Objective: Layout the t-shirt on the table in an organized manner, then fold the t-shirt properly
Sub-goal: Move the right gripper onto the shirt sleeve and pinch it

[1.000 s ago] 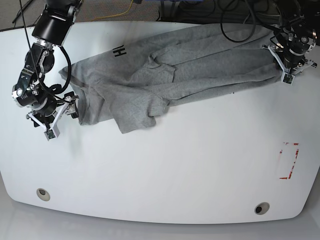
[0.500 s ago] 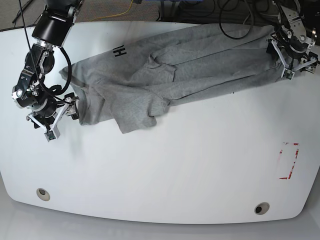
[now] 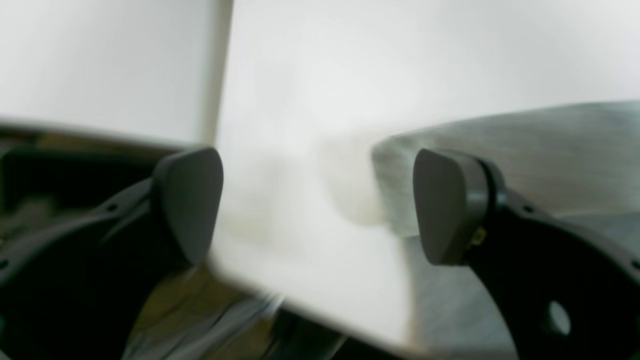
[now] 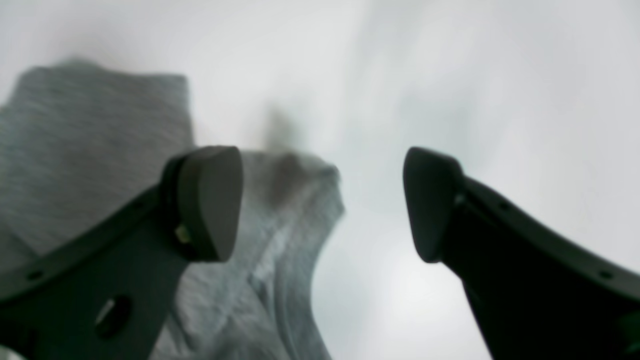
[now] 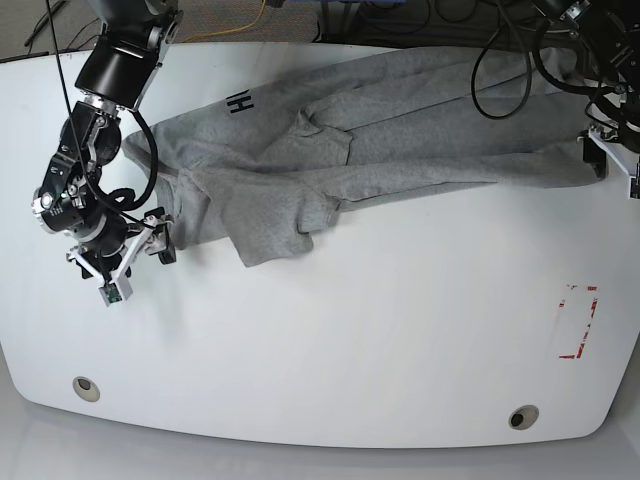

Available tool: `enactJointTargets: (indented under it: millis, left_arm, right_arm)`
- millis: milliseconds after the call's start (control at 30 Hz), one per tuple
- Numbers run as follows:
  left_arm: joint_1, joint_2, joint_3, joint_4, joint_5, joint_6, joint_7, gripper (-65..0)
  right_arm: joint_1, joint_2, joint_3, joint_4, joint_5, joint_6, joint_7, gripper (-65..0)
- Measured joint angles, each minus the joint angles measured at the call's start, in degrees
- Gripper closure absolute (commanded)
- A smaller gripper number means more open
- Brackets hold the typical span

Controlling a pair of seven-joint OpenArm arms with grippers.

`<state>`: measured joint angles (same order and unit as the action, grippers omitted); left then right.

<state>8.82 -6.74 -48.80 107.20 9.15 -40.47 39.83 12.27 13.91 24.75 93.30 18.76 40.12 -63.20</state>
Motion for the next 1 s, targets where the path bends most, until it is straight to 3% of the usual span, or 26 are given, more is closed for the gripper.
enactJointTargets:
  millis: [367, 667, 900, 1000]
  left_arm:
    - [-1.7, 0.0, 0.6, 2.4, -1.2, 0.1, 0.0, -56.8]
    - [0.9, 0.2, -2.2, 2.6, -0.8, 0.6, 0.0, -56.8]
    - [6.6, 4.9, -0.3, 2.5, -0.9, 0.1, 0.9, -56.7]
    - [8.6, 6.0, 1.6, 2.5, -1.2, 0.1, 0.3, -51.8]
  right_arm:
    - [1.7, -0.3, -10.0, 3.5, 0.3, 0.0, -0.2, -48.2]
    - [1.2, -1.6, -12.2, 5.3, -0.1, 0.0, 0.0, -47.9]
    - [-3.0, -2.8, -13.3, 8.3, -0.5, -0.2, -2.1, -47.5]
    - [-4.6, -3.2, -15.1, 10.1, -0.5, -0.2, -2.4, -41.7]
